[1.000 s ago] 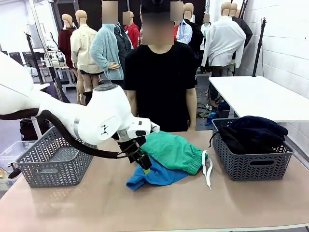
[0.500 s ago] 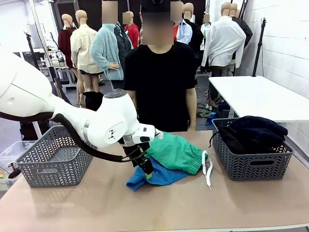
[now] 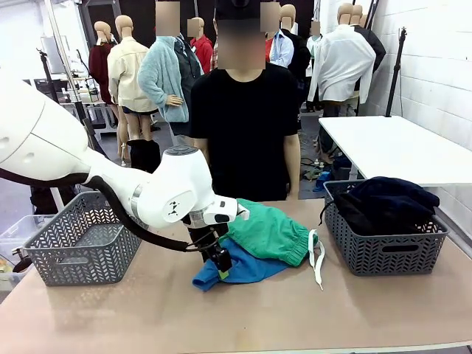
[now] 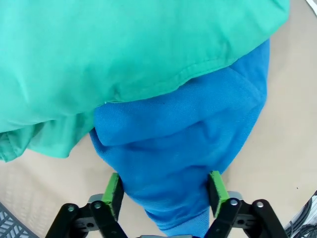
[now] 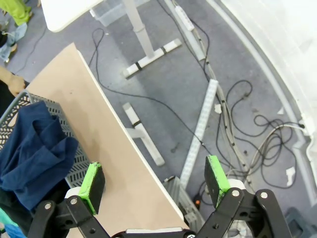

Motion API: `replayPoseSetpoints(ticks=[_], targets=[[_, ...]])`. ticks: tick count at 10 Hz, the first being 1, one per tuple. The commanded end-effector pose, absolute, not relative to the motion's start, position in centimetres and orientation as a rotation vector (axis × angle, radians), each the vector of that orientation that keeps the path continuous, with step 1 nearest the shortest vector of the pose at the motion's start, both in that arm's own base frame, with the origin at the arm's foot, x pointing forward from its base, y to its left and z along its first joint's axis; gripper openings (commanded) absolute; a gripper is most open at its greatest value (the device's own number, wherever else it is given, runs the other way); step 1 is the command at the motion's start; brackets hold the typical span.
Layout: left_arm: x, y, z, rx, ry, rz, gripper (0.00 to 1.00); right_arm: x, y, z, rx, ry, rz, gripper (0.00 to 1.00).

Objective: Sort the tops and bottoms.
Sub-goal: Lift clothes from the center of the table with your left hand.

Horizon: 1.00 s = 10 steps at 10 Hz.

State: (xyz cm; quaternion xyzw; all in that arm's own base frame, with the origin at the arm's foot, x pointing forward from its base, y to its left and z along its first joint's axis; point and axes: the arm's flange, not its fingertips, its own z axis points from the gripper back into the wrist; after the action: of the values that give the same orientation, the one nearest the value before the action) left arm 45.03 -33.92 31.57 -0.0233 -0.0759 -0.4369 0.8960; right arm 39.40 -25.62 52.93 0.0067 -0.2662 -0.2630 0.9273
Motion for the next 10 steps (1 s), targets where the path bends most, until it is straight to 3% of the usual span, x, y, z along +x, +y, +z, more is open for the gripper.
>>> replayPoseSetpoints(ticks=[1,3,4,8,10], targets=[[45.4,-33.9,32.0,-0.028,-0.134,-0.919,0.47,39.3,-25.6,52.9,0.0,-0.541,-0.526,1.0],[45.4,-33.9,32.0,-0.033,-0.129,-0.921,0.08,39.3,-25.6,52.9,0.0,-0.541,-0.526,1.0],[45.4,-33.9,32.0,-0.034,-0.127,-0.915,0.0,39.3,-25.6,52.9,0.0,-0.541,-0.526,1.0],[44.8,-33.6,33.6,-0.049,-0.132,-0.91,0.0,39.3,-25.6,52.9,0.0,-0.541,-0.526,1.0],[44.9,-32.5,37.6,0.006,-0.179,-0.905,0.0,39.3,-25.6,52.9,0.0,-0.541,-0.526,1.0]])
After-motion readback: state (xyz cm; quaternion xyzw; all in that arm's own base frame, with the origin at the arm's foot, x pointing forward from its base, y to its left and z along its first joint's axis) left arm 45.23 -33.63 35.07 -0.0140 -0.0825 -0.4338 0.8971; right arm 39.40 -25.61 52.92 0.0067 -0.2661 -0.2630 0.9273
